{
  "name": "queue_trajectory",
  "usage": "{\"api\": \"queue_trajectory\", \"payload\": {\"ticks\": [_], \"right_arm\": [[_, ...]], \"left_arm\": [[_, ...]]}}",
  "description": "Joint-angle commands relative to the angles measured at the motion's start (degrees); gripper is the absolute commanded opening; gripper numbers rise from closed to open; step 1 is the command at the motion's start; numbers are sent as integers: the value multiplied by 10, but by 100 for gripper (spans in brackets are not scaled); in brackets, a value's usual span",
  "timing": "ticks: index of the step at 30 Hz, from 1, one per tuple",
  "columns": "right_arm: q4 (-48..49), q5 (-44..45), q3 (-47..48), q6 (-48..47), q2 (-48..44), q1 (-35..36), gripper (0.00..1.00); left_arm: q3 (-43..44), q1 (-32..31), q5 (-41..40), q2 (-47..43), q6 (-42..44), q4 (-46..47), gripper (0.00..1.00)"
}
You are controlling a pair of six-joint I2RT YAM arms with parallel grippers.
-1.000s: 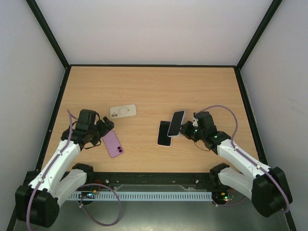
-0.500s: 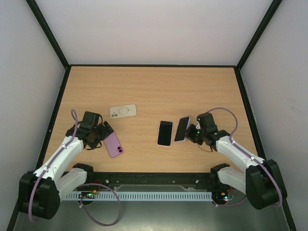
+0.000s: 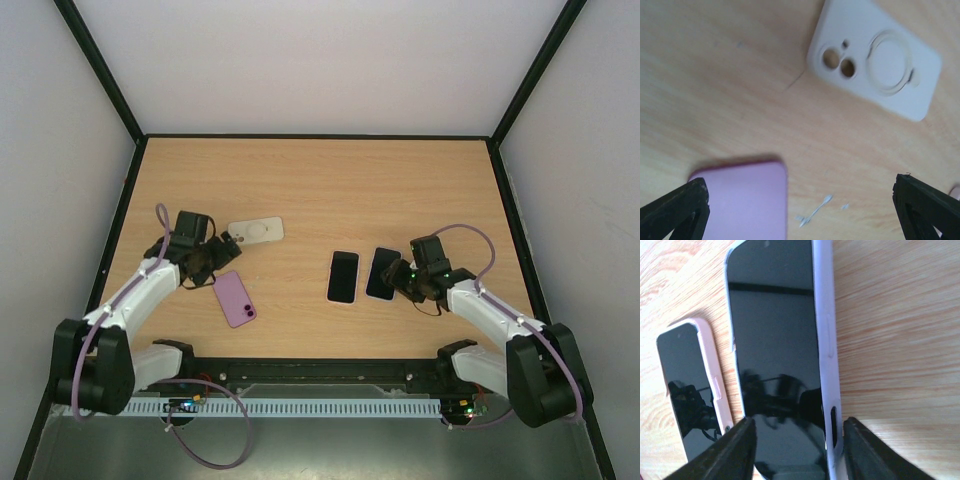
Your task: Put the phone into the phone case
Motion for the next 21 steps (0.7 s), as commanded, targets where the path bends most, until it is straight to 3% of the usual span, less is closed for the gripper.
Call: {"api": "queue_trajectory", "payload": {"ticks": [1, 4, 7, 15, 21], "right_arm": [[-14, 19, 11, 7, -30, -2, 66], [-2, -3, 2, 19, -48, -2, 80], [1, -17, 4, 16, -66, -2, 88], [10, -40, 15, -14, -129, -1, 98], [30, -44, 33, -6, -114, 0, 98]], "left_arm": [[49, 32, 20, 57, 19, 77, 99], [77, 42, 19, 106, 23, 114, 99], [106, 49, 23, 155, 27, 138, 99], [155, 55, 50, 274, 36, 167, 92], [154, 52, 116, 337, 46, 214, 87]]}}
